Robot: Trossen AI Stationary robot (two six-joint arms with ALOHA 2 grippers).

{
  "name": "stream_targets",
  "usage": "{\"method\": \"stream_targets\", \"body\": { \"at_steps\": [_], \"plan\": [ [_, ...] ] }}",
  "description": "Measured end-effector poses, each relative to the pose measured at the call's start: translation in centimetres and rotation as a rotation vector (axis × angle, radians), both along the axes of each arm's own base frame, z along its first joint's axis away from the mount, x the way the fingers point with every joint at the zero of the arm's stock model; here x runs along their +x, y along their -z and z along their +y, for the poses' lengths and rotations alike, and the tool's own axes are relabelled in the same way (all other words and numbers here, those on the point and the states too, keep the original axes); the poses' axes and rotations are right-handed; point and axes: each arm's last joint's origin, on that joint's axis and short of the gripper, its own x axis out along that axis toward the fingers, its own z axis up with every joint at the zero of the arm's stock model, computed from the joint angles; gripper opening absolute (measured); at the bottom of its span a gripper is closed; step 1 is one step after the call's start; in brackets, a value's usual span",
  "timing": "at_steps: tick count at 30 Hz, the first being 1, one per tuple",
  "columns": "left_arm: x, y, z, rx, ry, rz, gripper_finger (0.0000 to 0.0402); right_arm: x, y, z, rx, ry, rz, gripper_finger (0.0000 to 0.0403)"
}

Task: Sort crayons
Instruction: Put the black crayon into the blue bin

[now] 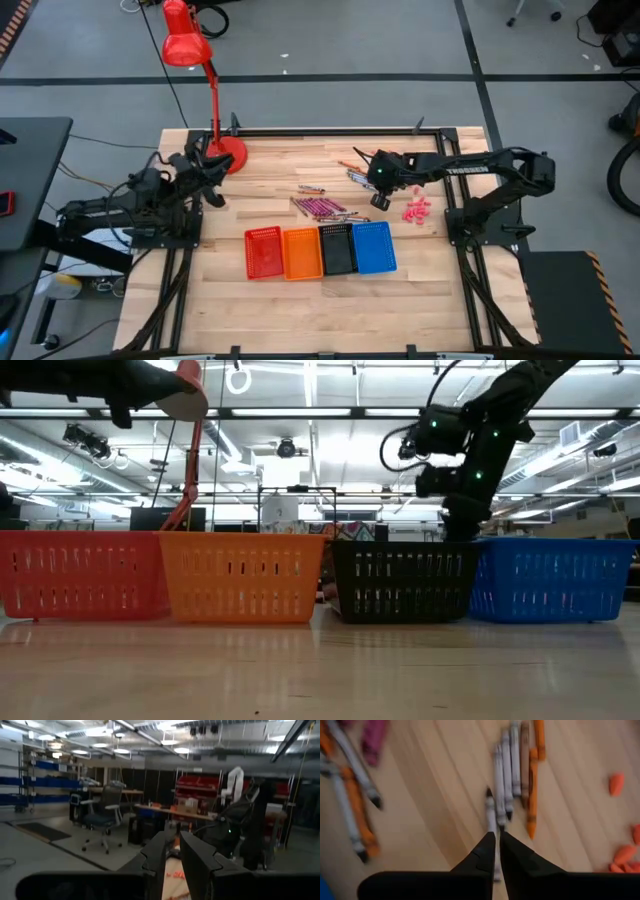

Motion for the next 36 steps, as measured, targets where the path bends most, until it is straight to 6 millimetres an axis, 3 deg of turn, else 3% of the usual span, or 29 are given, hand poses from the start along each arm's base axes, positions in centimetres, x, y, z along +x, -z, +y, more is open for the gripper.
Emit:
{"method": "stream_targets", "body": {
  "at_steps": [12,18,24,32,36],
  "plan": [
    [2.9,-0.5,0.4,-0.014,-0.001,0.118,0.0068,0.1,2.8,-1.2,0.081,-0.020,0.121,0.0094],
    [3.5,-0.2,0.4,0.003,-0.005,0.149,0.0068,0.2,4.0,-1.2,0.139,-0.027,0.155,0.0103],
    [3.5,-0.3,0.4,0.005,-0.005,0.141,0.0068,0.3,4.5,-1.5,0.171,0.001,0.166,0.0081],
    [3.5,-0.4,0.4,0.008,-0.006,0.133,0.0068,0.1,4.6,-1.8,0.221,0.039,0.148,0.0018],
    [3.5,-0.5,0.4,0.009,-0.006,0.128,0.0068,0.1,4.6,-1.8,0.223,0.050,0.145,0.0016]
  ]
}}
